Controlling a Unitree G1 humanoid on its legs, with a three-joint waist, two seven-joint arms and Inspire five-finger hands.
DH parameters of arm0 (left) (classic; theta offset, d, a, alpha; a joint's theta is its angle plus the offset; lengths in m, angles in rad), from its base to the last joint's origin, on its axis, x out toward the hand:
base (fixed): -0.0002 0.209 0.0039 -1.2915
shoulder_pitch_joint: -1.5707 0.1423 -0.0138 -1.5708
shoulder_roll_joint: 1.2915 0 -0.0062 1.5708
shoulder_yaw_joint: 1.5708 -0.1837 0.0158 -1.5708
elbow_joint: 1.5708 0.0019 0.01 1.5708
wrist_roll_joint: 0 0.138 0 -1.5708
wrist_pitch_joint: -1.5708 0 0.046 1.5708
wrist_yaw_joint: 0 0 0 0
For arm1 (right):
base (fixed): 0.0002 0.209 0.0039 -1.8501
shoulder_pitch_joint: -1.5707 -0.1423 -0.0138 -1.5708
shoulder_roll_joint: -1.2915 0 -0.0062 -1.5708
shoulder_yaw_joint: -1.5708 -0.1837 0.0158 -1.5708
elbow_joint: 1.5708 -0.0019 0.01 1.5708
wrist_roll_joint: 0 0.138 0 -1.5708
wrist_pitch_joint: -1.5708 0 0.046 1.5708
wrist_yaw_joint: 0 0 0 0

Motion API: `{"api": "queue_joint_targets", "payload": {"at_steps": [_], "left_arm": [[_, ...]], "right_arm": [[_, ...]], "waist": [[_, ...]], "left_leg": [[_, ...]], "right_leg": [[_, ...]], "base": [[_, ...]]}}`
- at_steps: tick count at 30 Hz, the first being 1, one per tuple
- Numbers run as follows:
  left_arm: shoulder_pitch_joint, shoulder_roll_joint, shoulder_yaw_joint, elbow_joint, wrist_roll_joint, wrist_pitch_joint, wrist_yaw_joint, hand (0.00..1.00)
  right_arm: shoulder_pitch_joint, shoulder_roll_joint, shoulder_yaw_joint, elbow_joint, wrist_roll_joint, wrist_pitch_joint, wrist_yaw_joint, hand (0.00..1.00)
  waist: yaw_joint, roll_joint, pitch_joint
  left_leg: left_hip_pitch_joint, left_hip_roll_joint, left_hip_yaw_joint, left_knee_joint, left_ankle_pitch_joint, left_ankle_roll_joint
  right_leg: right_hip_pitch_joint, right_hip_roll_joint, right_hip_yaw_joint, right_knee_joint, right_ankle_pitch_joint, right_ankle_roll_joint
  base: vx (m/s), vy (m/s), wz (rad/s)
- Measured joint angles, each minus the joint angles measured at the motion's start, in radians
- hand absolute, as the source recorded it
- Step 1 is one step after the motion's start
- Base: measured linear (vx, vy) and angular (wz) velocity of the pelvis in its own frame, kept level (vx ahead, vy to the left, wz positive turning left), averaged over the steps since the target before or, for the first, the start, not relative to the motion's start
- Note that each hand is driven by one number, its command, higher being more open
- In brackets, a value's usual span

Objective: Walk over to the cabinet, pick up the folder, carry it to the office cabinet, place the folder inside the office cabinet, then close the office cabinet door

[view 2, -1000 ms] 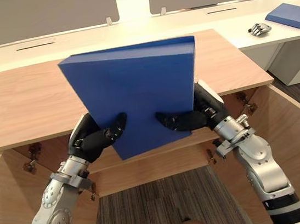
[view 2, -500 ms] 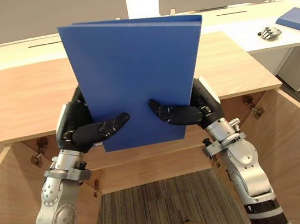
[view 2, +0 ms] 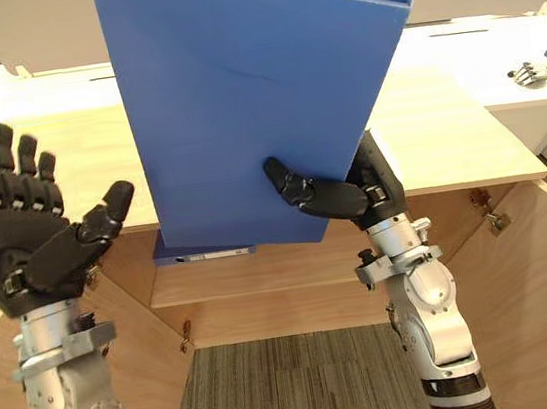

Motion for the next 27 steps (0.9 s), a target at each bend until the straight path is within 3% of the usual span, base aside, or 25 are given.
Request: {"api": "queue_joint_targets", "payload": {"at_steps": [11,27], "left_arm": [[0.103,-0.052,0.033,0.073,0.064,0.021,0.012,1.0],[0.111,-0.053,0.012,0.535,0.284,0.11,0.036,1.0]], "right_arm": [[0.003,0.004,0.001,-0.001,0.0,0.0,-0.008,0.0],[0.003,-0.009,0.024,-0.007,0.013,0.001,-0.012,0.0]], "waist": [[0.031,0.004,0.008],[0.034,-0.004,0.012]], "left_leg": [[-0.012,0.0,-0.067,0.0,0.012,-0.006],[-0.028,0.0,-0.062,0.0,0.014,-0.008]], "right_leg": [[0.024,-0.001,-0.059,0.002,-0.013,-0.002],[-0.001,-0.002,-0.051,0.009,-0.031,-0.004]], "base": [[-0.01,-0.045,0.19],[-0.02,-0.034,-0.01]]}}
